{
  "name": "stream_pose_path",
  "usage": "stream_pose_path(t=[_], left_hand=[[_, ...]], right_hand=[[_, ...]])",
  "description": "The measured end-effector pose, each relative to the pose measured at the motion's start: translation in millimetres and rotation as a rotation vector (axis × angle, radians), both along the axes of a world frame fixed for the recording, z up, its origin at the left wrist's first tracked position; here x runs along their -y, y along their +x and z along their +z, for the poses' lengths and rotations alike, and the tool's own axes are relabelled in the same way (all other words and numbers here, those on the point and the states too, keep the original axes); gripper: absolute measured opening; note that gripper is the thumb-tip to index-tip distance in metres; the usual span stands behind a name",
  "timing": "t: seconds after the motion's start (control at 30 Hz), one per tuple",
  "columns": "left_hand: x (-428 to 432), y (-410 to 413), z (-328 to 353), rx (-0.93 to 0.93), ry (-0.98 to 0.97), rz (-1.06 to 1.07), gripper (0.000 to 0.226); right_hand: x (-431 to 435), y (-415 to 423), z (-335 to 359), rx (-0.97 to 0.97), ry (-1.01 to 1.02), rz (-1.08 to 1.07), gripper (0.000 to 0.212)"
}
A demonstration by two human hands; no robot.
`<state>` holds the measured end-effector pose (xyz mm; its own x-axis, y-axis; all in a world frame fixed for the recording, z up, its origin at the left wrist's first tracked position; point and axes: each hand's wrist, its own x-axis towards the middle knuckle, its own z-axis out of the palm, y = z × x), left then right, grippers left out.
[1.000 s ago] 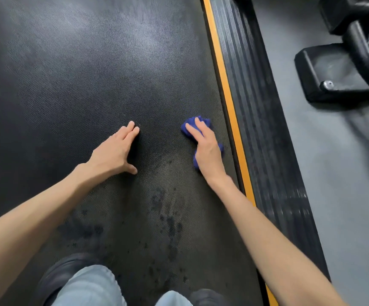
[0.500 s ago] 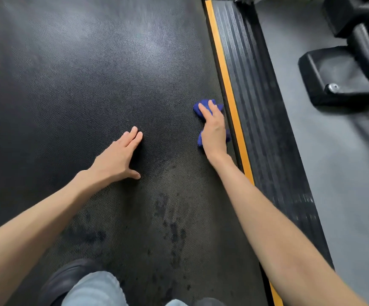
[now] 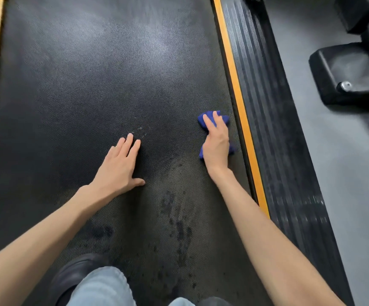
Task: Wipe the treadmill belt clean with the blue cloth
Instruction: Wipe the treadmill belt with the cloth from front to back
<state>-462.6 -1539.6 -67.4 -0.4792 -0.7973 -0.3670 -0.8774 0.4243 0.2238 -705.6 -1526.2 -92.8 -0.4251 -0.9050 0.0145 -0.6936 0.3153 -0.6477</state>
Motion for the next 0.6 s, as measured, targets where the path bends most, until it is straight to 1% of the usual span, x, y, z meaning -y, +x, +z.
stream_pose_path(t=[0.03,0.07,0.13,0.2,0.23,0.27,0.3,0.33,0.37,0.43,0.5,0.53,0.57,0.6], left_hand=[[-5,5,-1,-0.018,0.017,0.017,0.114],[-8,11,-2,-0.045,0.032,0.037,0.116],[-10,17,-5,-0.093,0.054,0.059,0.118],[-8,20,-7,-0.115,0.071,0.055,0.119],[-7,21,-7,-0.123,0.078,0.058,0.119],[-7,21,-7,-0.132,0.084,0.062,0.119],[-8,22,-8,-0.139,0.085,0.066,0.119],[-8,22,-8,-0.144,0.084,0.065,0.119],[-8,22,-9,-0.145,0.083,0.062,0.119],[-7,22,-9,-0.138,0.089,0.059,0.119],[-6,21,-9,-0.131,0.098,0.061,0.119],[-7,21,-8,-0.13,0.096,0.065,0.12],[-7,21,-8,-0.129,0.092,0.067,0.12],[-7,20,-8,-0.126,0.087,0.066,0.12]], right_hand=[[-4,12,-3,-0.007,-0.018,0.038,0.048],[-15,25,-8,-0.008,-0.04,0.149,0.047],[-51,46,-15,-0.011,-0.022,0.477,0.047],[-77,40,-19,-0.063,-0.025,0.814,0.05],[-77,27,-18,-0.102,-0.036,0.938,0.05],[-72,14,-18,-0.134,-0.044,0.983,0.048],[-63,1,-16,-0.136,-0.041,0.938,0.045],[-53,-10,-13,-0.118,-0.044,0.819,0.042],[-42,-20,-11,-0.097,-0.048,0.658,0.042],[-21,-25,-8,-0.08,-0.017,0.329,0.047],[-10,-1,-7,-0.077,-0.006,0.052,0.054],[-10,16,-8,-0.069,-0.024,-0.001,0.055],[-15,35,-12,-0.063,-0.048,0.052,0.055],[-25,54,-16,-0.068,-0.067,0.211,0.055]])
